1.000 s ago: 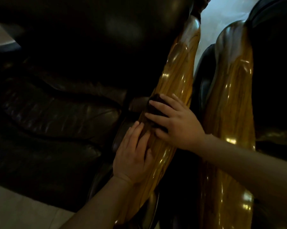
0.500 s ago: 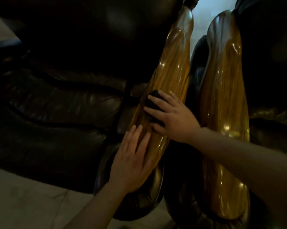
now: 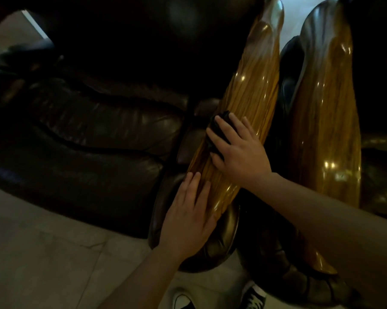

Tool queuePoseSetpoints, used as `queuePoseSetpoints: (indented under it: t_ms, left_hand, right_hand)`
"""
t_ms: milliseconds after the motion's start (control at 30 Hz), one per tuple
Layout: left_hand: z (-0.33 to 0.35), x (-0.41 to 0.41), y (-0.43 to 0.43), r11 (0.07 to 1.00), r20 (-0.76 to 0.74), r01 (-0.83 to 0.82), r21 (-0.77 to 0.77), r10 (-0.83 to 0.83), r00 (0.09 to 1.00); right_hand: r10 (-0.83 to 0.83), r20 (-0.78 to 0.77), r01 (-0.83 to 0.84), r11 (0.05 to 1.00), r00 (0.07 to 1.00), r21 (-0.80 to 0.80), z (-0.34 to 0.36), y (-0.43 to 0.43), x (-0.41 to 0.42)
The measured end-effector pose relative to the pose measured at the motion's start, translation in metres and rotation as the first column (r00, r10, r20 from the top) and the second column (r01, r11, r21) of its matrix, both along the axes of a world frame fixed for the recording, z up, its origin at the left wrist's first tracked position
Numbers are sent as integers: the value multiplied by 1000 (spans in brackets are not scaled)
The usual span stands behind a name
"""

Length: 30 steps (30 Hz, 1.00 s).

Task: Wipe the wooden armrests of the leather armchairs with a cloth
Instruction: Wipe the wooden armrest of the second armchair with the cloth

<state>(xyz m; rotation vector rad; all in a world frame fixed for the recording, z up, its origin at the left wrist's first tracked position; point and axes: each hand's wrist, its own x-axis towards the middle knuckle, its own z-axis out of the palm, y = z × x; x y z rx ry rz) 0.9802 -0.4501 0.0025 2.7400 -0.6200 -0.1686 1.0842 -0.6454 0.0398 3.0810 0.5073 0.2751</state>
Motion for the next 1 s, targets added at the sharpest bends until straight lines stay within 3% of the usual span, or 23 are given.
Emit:
queuePoseSetpoints:
  t_ms: [133, 300, 633, 867, 1000]
  left_hand:
    - [6, 0, 6, 999, -33, 3, -54, -5, 999]
    - [7, -14, 10, 971, -114, -129, -199, 108, 988]
    - [14, -56, 29, 937, -268, -289, -197, 232, 935]
    - [26, -102, 58, 897, -326, -427, -118, 371, 869]
    - [38, -128, 70, 880, -333, -466, -93, 413, 847]
  right_hand:
    - [-9, -15, 9, 1000, 1000, -4, 0, 9, -10]
    - [69, -29, -70, 997, 997, -26, -7, 16, -25]
    - [208, -148, -216, 976, 967, -40, -18, 48, -69]
    - [429, -290, -464, 884, 855, -62, -27, 81, -100]
    - [600, -335, -658, 748, 726, -86, -35, 104, -112]
